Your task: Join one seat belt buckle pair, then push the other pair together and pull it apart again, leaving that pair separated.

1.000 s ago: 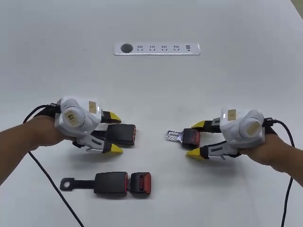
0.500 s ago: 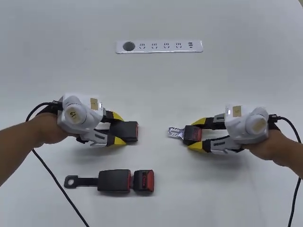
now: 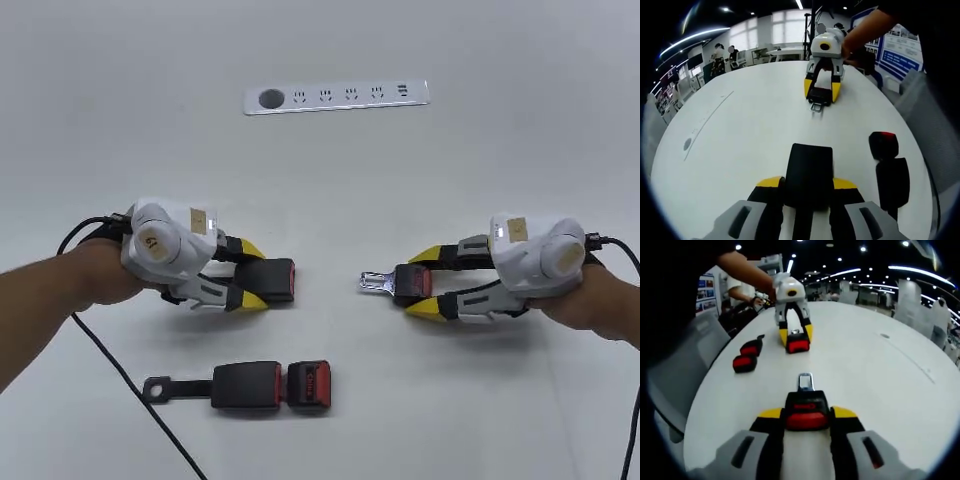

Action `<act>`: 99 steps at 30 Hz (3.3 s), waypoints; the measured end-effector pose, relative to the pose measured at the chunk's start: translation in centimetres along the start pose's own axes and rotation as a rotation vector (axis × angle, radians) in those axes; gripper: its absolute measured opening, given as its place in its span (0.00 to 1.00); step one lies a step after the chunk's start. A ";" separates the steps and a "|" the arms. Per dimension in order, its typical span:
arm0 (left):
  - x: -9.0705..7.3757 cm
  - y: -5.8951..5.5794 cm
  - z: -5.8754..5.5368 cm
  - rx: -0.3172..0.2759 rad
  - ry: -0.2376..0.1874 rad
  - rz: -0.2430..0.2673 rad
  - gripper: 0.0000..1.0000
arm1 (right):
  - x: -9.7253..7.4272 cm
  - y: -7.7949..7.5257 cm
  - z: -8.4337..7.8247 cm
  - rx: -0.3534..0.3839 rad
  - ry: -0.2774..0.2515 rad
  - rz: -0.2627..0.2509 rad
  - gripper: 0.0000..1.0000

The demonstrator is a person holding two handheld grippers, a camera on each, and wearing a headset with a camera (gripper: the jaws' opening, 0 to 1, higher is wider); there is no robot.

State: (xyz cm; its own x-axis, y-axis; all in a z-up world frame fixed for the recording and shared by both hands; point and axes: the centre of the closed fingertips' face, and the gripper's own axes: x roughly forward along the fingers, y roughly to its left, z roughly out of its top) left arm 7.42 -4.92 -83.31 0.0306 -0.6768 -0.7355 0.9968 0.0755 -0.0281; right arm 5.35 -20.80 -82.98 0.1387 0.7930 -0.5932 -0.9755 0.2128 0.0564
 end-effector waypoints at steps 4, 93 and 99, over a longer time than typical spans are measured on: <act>-0.1 -0.1 0.0 0.004 0.004 -0.006 0.36 | 0.0 0.1 0.0 -0.004 0.001 0.005 0.35; 0.3 0.1 -0.6 0.053 0.040 -0.045 0.35 | 10.3 0.9 6.5 -0.008 0.055 0.033 0.35; 0.4 0.1 -0.7 0.057 0.044 -0.045 0.35 | 10.4 0.9 6.5 -0.016 0.080 0.024 0.35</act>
State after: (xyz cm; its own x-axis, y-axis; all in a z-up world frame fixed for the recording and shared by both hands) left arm 7.52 -4.64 -84.12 -0.0168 -0.6460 -0.7632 0.9997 0.0031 -0.0246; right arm 7.01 -8.70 -83.89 0.1021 0.7498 -0.6538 -0.9809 0.1851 0.0591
